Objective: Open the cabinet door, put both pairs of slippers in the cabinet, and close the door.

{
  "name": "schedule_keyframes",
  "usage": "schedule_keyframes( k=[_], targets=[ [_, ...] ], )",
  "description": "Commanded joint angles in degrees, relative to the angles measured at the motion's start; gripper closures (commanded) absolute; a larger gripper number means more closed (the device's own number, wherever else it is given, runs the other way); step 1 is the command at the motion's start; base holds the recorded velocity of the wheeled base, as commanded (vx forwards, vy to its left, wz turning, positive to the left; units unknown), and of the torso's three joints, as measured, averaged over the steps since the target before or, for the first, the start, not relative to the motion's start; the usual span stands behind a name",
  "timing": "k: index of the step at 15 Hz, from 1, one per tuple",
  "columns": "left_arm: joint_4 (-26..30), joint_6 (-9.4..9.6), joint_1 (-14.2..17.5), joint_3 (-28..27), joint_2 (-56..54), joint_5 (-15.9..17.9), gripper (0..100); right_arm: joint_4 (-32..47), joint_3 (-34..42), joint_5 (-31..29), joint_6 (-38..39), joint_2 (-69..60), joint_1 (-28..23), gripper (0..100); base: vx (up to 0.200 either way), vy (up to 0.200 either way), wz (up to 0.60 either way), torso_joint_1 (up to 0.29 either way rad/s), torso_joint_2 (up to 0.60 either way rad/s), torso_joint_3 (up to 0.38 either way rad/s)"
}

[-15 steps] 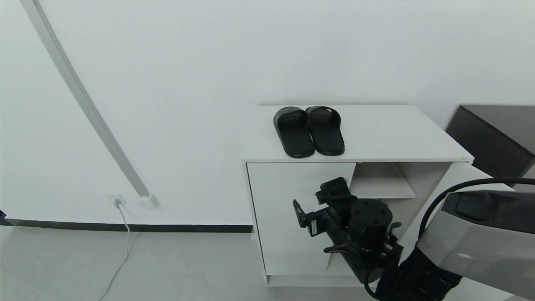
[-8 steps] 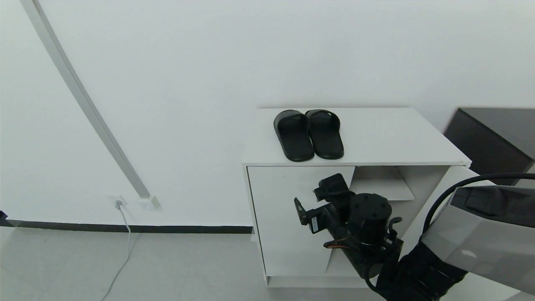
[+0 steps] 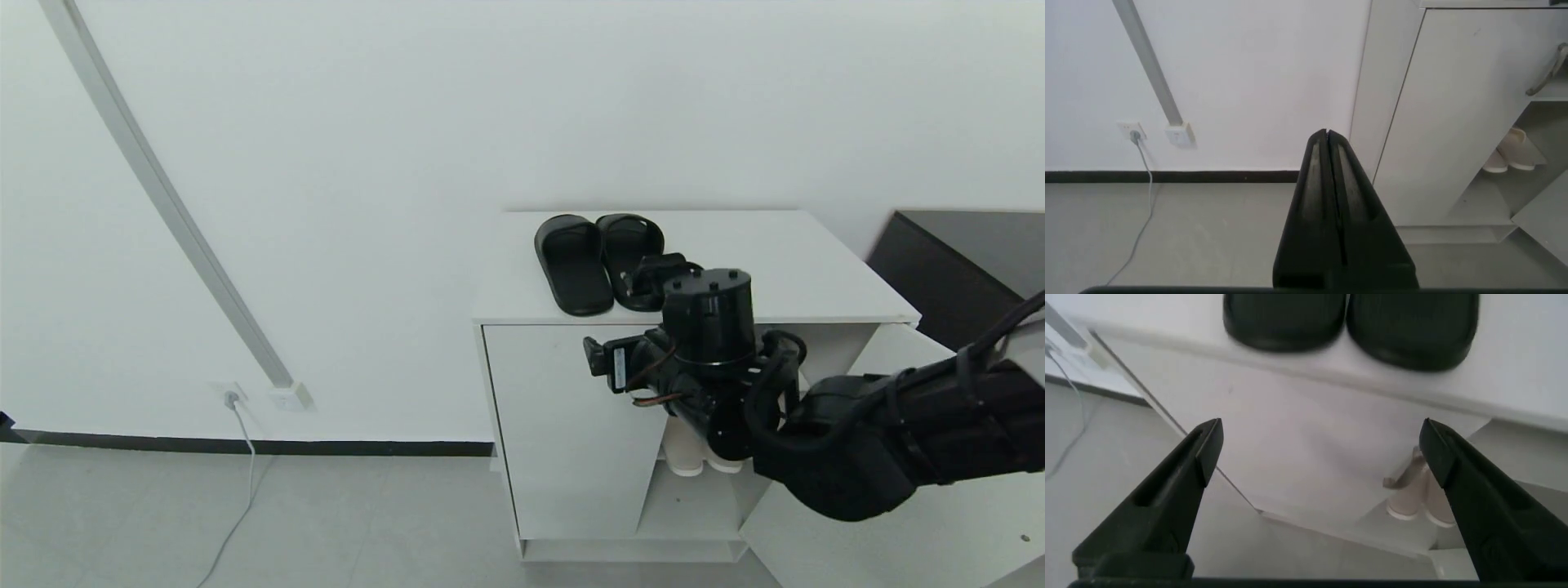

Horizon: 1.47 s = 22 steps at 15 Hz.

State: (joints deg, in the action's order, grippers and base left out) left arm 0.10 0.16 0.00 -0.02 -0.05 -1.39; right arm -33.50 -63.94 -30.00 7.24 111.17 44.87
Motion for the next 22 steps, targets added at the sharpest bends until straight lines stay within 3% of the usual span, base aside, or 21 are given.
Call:
schedule_keyframes(
  k=[1,6,17,22],
  targets=[
    [-0.01,0.02,0.00,0.02,0.05,-0.02,100,5.73,-7.34,-0.58,2.08,-2.18,0.21,0,0.000,0.000,0.00,0.000,0.00,0.000],
    [-0.01,0.11,0.00,-0.06,0.05,-0.02,100,5.99,-8.66,-1.29,0.32,-1.74,-0.14,0,0.000,0.000,0.00,0.000,0.00,0.000],
    [-0.01,0.02,0.00,-0.06,0.05,-0.02,100,2.56,-8.83,-0.67,-0.30,3.62,-1.72,0,0.200,0.000,0.00,0.002,0.00,0.002],
    [-0.01,0.19,0.00,0.02,0.05,0.07,100,-1.13,-11.91,0.82,-2.85,8.01,-2.86,0,0.000,0.000,0.00,0.000,0.00,0.000]
  ],
)
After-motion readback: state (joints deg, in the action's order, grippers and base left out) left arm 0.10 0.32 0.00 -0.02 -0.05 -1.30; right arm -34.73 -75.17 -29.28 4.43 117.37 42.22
